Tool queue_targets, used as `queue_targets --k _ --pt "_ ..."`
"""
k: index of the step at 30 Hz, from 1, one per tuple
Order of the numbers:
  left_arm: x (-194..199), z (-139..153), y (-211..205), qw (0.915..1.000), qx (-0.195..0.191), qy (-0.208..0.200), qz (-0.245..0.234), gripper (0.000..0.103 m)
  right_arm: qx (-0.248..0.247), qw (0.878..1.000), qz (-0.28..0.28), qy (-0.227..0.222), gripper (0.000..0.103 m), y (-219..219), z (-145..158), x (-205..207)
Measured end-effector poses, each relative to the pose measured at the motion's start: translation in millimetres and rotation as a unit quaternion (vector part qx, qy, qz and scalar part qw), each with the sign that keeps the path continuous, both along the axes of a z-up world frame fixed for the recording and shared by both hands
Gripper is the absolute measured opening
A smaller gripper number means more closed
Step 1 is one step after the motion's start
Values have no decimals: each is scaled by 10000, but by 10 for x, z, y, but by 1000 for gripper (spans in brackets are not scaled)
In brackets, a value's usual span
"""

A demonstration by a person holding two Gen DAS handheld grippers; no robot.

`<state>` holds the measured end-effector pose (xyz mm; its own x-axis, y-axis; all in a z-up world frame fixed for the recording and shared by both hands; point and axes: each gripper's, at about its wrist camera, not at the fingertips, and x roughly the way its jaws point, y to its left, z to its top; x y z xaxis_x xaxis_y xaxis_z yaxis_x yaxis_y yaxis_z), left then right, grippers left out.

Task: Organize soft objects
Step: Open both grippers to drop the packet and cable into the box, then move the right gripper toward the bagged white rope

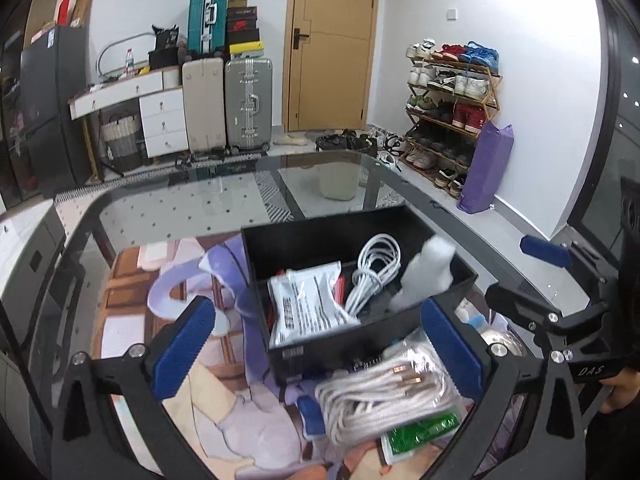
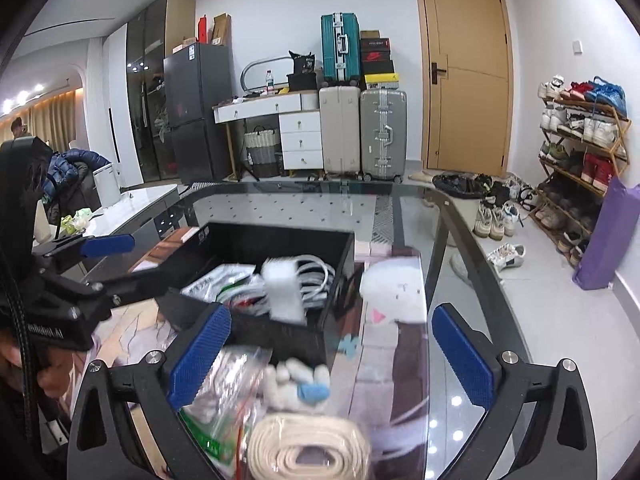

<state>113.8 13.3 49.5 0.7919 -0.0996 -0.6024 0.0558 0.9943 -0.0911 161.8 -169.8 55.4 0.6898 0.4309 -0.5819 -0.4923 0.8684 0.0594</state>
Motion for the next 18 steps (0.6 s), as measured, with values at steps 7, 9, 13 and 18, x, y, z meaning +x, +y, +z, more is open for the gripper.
queue_targets --k 7,9,13,18 --pt "-187 -75 -14 10000 10 60 16 103 -129 9998 59 144 102 -122 -122 -203" --pt "-235 -88 -27 10000 -4 78 34 103 -140 9996 89 222 102 -145 -150 -240" --pt "-322 -116 -35 9999 -79 84 43 103 -248 9990 159 351 102 -180 -226 -313" --pt "-400 -166 -49 9999 -90 116 84 103 -361 9977 216 538 102 -212 -320 -357"
